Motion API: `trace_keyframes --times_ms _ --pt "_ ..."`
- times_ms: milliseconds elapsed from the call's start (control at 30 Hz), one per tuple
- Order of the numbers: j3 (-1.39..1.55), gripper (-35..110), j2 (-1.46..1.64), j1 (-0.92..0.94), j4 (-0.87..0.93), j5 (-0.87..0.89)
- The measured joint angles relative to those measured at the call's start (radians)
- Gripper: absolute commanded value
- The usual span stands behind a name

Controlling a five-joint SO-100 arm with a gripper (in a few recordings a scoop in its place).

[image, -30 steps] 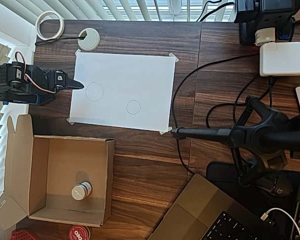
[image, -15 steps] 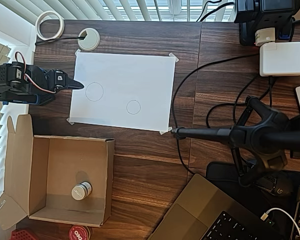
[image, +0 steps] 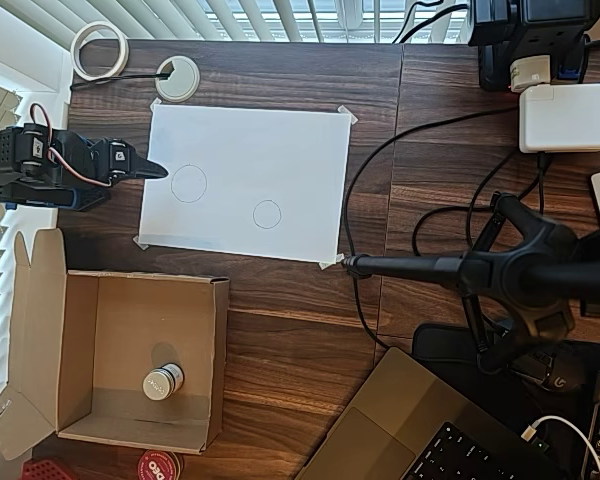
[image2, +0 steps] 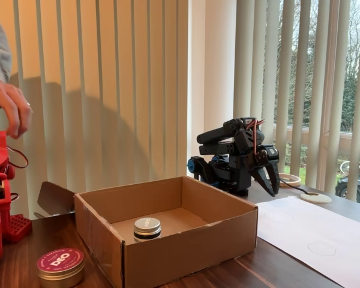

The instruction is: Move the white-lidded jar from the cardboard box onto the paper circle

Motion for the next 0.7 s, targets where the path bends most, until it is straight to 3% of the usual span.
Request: trace_keyframes --times_ms 700 --pt "0.000 0 0.000 -0.012 0.000 0.000"
